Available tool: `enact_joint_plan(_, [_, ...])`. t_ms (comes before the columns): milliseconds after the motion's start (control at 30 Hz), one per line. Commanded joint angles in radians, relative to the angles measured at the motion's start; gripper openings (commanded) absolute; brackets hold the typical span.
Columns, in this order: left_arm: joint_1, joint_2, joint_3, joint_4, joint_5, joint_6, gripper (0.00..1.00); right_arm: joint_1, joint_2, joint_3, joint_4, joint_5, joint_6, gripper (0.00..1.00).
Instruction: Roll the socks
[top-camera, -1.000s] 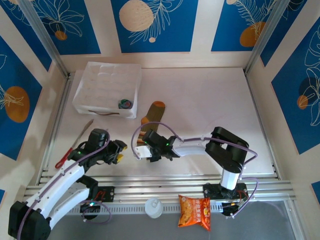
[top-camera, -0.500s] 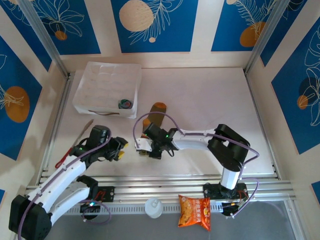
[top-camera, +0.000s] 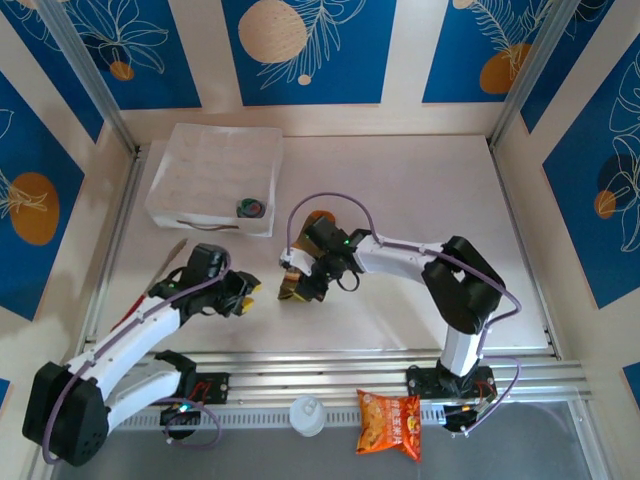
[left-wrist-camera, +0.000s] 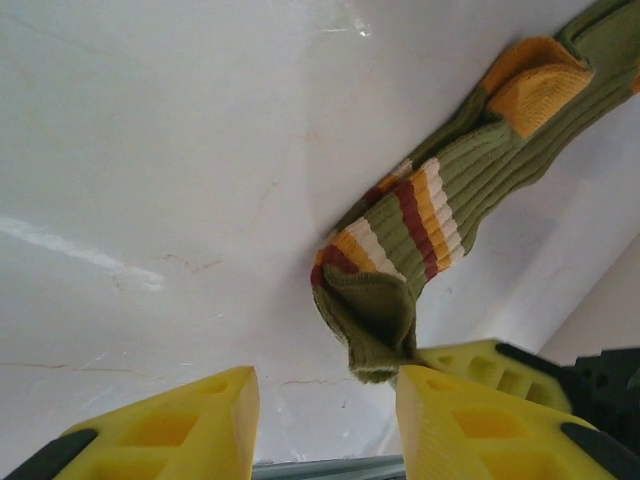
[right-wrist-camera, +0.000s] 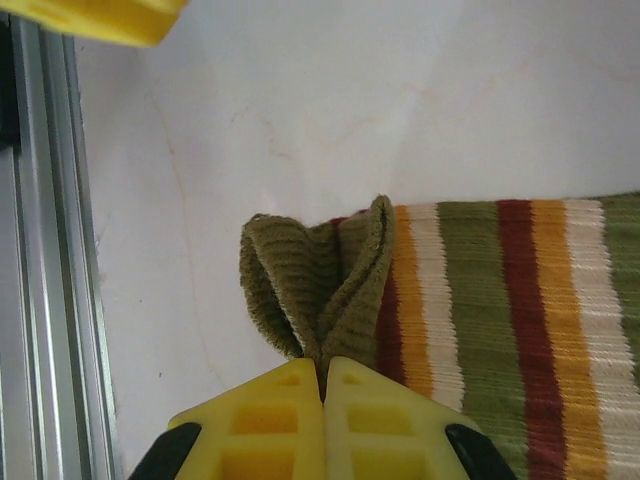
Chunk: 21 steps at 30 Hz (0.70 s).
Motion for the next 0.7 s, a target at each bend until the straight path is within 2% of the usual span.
enact_joint_plan(0, [-0.020, 0.037, 0.042, 0.048, 0.035, 0.034, 0.40, -0.030, 0.047, 0.045, -0.058, -0.109, 0.056, 0.00])
enact_joint_plan(367, [-0.113, 0.215, 0.101, 0.187, 0.043, 0.032, 0.29, -0.111, 0.157, 0.090, -0.072, -0.120, 0.143, 0.00])
enact_joint_plan(667, [-0.163, 0.354, 0.164, 0.276, 0.046, 0.025, 0.23, -0.126, 0.186, 0.109, -0.064, -0.127, 0.157, 0.00])
